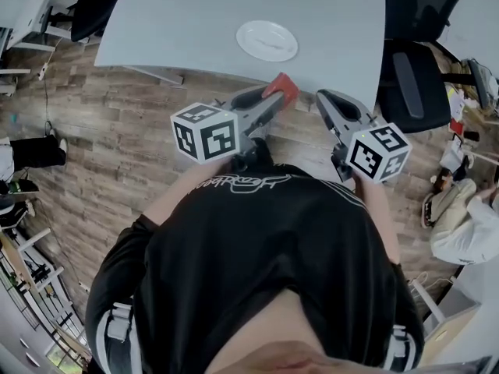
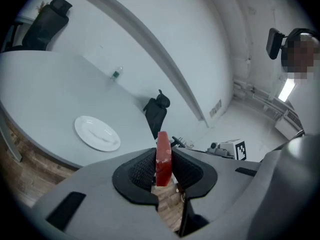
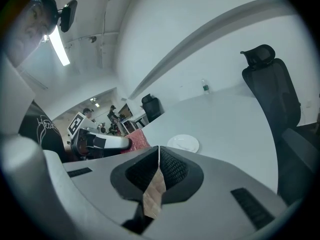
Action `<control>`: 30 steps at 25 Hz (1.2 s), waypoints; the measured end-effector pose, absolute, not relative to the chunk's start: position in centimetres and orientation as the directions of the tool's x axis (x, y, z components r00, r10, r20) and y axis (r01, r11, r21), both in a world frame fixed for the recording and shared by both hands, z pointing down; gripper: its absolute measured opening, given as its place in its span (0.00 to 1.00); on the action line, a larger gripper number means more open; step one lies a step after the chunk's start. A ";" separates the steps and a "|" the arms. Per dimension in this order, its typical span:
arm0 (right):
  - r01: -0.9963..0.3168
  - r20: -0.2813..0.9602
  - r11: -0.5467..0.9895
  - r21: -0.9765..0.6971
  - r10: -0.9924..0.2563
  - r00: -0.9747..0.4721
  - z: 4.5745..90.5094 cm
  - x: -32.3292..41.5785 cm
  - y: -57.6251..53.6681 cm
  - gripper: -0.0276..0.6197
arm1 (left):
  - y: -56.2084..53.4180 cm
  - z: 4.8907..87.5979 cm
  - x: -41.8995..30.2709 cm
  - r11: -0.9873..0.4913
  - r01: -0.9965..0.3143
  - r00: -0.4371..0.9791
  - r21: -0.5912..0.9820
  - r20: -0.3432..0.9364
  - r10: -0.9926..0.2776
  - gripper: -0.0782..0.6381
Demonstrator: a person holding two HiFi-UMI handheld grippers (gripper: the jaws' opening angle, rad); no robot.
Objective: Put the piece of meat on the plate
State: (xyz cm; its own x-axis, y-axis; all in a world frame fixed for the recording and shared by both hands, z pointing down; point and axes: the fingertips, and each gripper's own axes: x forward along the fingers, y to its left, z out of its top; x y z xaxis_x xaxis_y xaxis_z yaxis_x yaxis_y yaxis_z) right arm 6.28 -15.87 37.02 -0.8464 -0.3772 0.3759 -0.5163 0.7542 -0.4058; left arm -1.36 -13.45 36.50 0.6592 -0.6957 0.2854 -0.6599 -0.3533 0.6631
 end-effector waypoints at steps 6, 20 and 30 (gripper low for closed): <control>-0.540 0.379 0.730 -0.419 -0.399 -0.835 36.9 3.6 -20.9 0.06 | -18.8 36.6 -4.3 -0.360 -0.656 0.675 0.664 0.300 -0.674 0.24; -0.571 0.389 0.689 -0.447 -0.425 -0.818 38.0 0.5 -26.8 0.06 | -24.9 37.9 -7.2 -0.368 -0.645 0.704 0.670 0.332 -0.628 0.24; -0.605 0.407 0.649 -0.461 -0.452 -0.794 39.5 0.9 -26.9 0.06 | -25.7 40.0 -7.2 -0.378 -0.641 0.724 0.668 0.361 -0.588 0.24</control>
